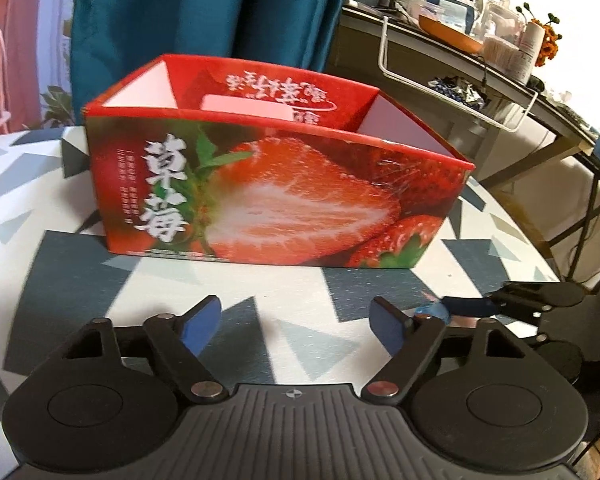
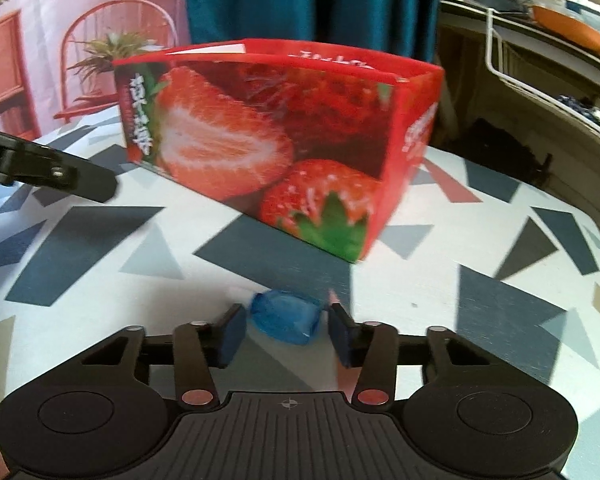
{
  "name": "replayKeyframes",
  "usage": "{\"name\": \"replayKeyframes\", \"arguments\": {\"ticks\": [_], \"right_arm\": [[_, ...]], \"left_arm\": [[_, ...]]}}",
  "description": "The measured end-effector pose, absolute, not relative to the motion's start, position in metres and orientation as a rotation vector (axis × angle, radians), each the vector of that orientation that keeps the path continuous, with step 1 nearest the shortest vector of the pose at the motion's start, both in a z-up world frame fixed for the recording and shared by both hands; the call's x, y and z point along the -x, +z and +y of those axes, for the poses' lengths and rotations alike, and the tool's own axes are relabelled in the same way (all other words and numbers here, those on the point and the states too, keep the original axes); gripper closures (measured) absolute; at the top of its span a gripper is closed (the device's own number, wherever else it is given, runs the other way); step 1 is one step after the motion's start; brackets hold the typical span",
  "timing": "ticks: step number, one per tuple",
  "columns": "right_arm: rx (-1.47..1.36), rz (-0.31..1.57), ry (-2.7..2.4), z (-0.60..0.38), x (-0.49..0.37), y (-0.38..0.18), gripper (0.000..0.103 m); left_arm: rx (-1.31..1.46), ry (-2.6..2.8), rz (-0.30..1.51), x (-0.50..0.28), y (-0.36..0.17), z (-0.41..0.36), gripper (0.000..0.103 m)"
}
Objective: Organize rigid objects
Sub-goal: 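Close both grippers on the blue-capped bottle, then carry the blue-capped bottle with both grippers into the red box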
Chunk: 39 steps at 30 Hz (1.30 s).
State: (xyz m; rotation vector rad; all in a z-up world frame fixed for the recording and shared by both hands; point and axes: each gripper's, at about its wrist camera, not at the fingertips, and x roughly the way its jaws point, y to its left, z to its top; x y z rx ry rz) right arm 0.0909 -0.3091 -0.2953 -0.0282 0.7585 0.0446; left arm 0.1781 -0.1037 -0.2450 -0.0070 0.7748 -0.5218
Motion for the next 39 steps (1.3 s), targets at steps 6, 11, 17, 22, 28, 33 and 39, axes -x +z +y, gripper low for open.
{"name": "replayKeyframes", "arguments": {"ticks": [6, 11, 17, 22, 28, 33, 39], "right_arm": [[-0.003, 0.746, 0.089, -0.298, -0.094, -0.297, 0.067], [-0.012, 0.733, 0.133, -0.280, -0.099, -0.298, 0.067], [0.018, 0.727, 0.172, -0.257, -0.107, -0.299, 0.067], [0.020, 0.726, 0.190, -0.243, -0.111, -0.300, 0.067], [0.016, 0.722, 0.175, -0.233, -0.113, -0.299, 0.067], [0.021, 0.694, 0.160, -0.225, -0.114, -0.292, 0.067], [0.058, 0.630, 0.154, -0.221, -0.118, -0.263, 0.067]], "left_arm": [[0.032, -0.609, 0.831, -0.184, -0.259, -0.120, 0.038], [0.057, -0.639, 0.884, -0.186, -0.275, -0.125, 0.053], [0.115, -0.625, 0.937, -0.191, -0.290, -0.117, 0.060], [0.148, -0.623, 0.947, -0.191, -0.294, -0.111, 0.063], [0.162, -0.589, 0.949, -0.190, -0.293, -0.105, 0.063], [0.180, -0.575, 0.921, -0.189, -0.282, -0.096, 0.063], [0.181, -0.575, 0.825, -0.187, -0.250, -0.091, 0.063]]}}
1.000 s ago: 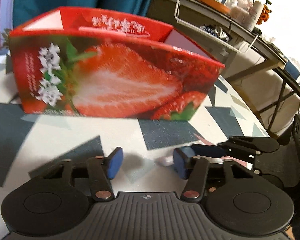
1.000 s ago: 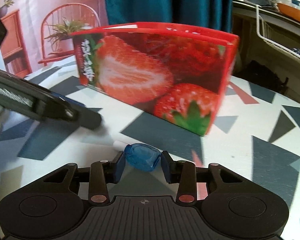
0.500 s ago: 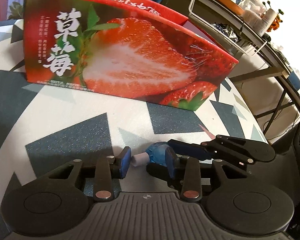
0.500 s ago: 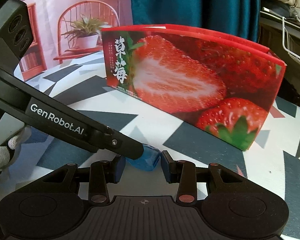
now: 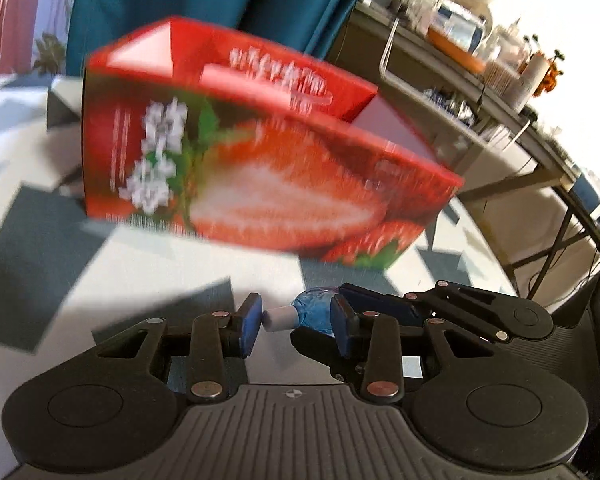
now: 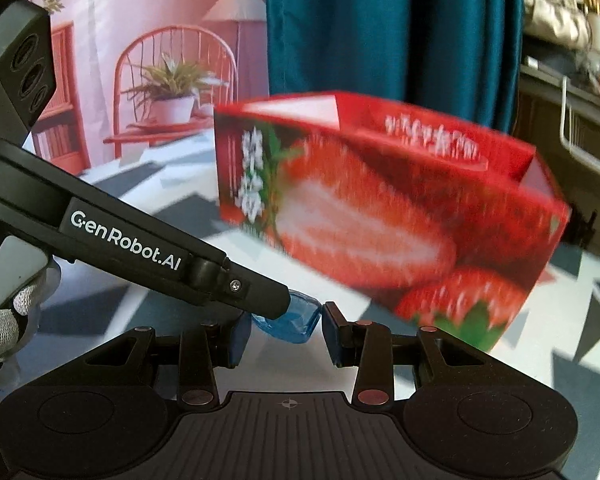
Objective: Organize rigid objects
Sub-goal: 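Carry the blue-capped bottle with both grippers into the red box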
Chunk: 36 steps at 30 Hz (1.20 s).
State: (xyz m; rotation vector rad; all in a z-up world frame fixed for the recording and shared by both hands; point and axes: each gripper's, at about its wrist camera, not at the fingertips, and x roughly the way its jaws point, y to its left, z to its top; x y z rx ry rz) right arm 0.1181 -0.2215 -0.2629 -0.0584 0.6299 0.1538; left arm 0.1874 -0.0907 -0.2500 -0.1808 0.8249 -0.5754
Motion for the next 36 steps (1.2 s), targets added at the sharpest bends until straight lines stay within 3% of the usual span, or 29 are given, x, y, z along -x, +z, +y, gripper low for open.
{"name": "replayKeyframes", "arguments": {"ticks": [7, 14, 26, 36], "right_arm": [[0.114, 0.534, 0.156, -0.223, -0.142, -0.213, 0.067], [0.107, 0.517, 0.143, -0.235, -0.193, -0.184, 0.067], [0.122, 0.628, 0.104, -0.266, -0.286, -0.202, 0.067], [0.055, 0.750, -0.116, -0.284, -0.305, -0.218, 0.067]], "left_arm": [[0.130, -0.584, 0.686, -0.203, -0.195, -0.086, 0.063], [0.159, -0.579, 0.675, -0.255, -0.171, -0.090, 0.062], [0.231, -0.591, 0.768, -0.336, -0.194, -0.105, 0.061], [0.147, -0.605, 0.724, -0.336, -0.205, -0.125, 0.061]]}}
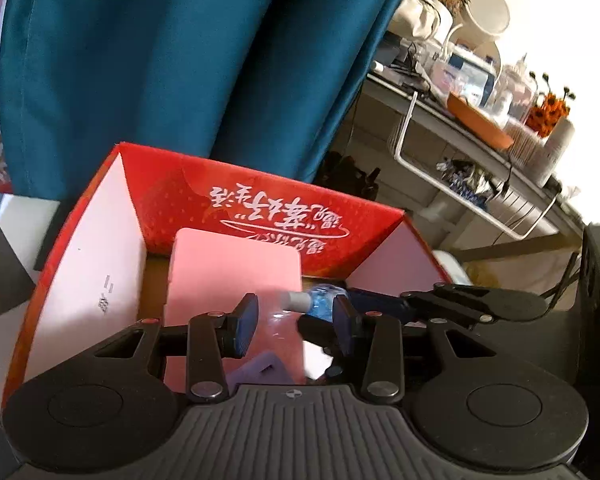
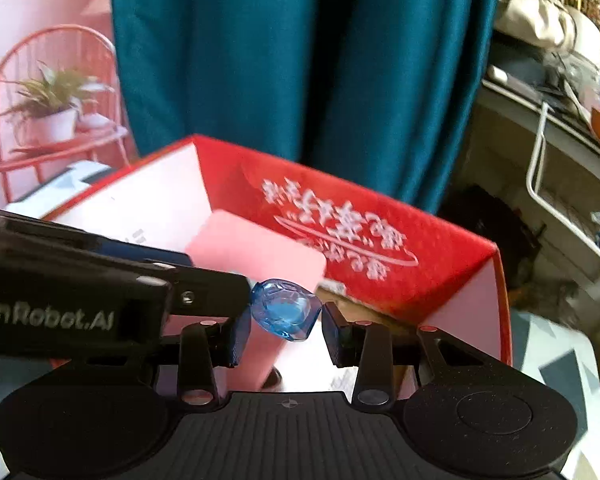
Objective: Organize rigid objects
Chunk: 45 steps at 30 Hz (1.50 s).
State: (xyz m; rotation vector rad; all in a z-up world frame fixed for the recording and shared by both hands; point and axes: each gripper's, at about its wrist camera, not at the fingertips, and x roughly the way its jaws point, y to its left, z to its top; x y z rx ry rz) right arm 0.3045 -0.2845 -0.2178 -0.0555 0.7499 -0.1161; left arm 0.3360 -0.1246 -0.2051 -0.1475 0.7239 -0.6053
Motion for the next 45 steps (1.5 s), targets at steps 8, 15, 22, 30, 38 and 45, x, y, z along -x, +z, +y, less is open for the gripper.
{"name": "replayKeyframes", "arguments": {"ticks": [8, 15, 22, 30, 38, 45], "right_arm": [[-0.003, 0.822, -0.246, -0.290, -0.308, -0.218, 0.061], [-0.108, 0.768, -0.252, -0.295, -0.284, -0.206, 0.025], [-0.155, 0.687, -0.210, -0.281, -0.256, -0.173, 0.001], [-0.156, 0.609, -0.194, -0.254, -0.220, -0.130, 0.000], [-0.190, 0.552, -0.208, -0.238, -0.175, -0.082, 0.000], [-0.160, 0.516, -0.184, -0.216, -0.119, -0.035, 0.000]], "left_arm": [[0.074, -0.513, 0.684, -0.328, -0.195, -0.110, 0.058], [0.026, -0.440, 0.574, -0.299, -0.165, -0.083, 0.012], [0.002, -0.358, 0.481, -0.258, -0.127, -0.059, 0.000], [-0.041, -0.310, 0.421, -0.220, -0.090, -0.044, 0.000], [-0.063, -0.288, 0.425, -0.179, -0.060, -0.030, 0.000], [-0.080, -0.234, 0.379, -0.130, -0.027, -0.018, 0.000]]}}
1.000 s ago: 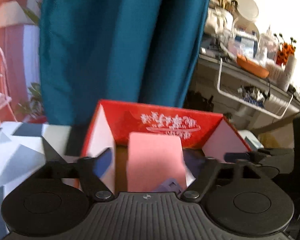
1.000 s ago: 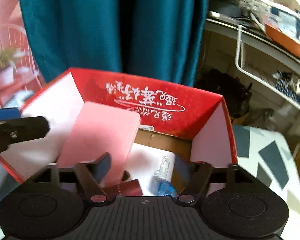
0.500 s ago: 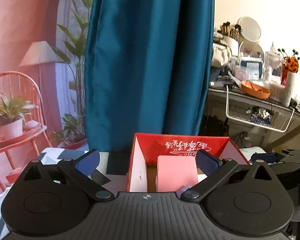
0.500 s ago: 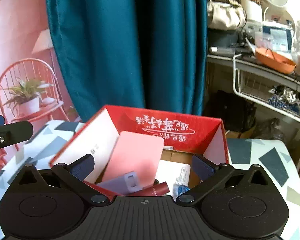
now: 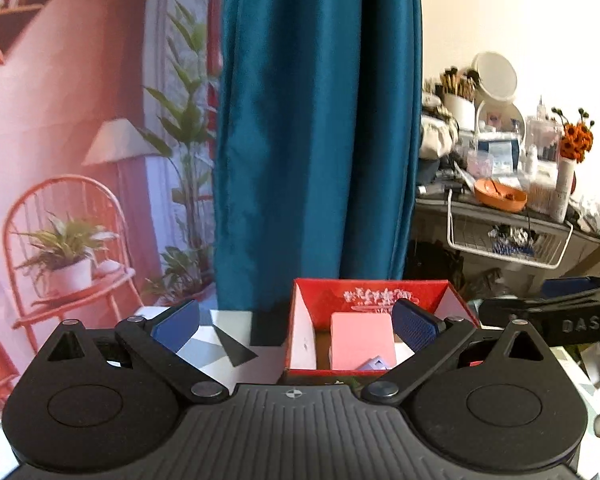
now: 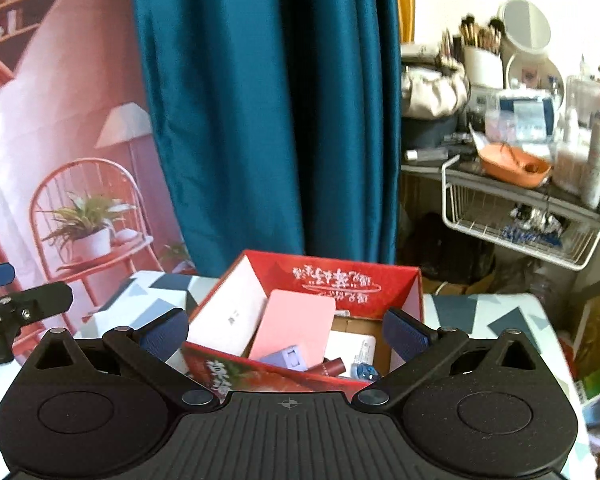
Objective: Organize rigid objects
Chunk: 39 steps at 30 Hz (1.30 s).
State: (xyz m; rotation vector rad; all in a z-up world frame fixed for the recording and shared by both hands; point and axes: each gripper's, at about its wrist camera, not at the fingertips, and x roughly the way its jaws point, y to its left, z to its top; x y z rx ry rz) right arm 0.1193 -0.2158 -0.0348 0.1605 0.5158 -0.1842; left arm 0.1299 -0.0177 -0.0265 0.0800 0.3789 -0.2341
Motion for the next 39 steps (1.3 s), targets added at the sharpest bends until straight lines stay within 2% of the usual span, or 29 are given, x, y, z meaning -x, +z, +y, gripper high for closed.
{"name": "replayKeyframes", "arguments": {"ticks": [6, 11, 26, 39], "right_arm": [[-0.112, 0.452, -0.198, -0.193, -0.067, -0.002, 0.000], [-0.126, 0.407, -0.195, -0.180, -0.030, 0.016, 0.000], [-0.129, 0.292, -0.299, -0.154, 0.055, 0.005, 0.000], [-0.154, 0.301, -0.280, -0.157, 0.062, -0.002, 0.000]], "left_arm": [[-0.109, -0.161, 0.279, -0.073, 0.012, -0.011, 0.000], [-0.127, -0.168, 0.270, -0.040, 0.026, -0.008, 0.000], [-0.120, -0.137, 0.322, -0.005, 0.001, 0.005, 0.000], [-0.108, -0.135, 0.374, 0.000, -0.007, 0.010, 0.000]]}}
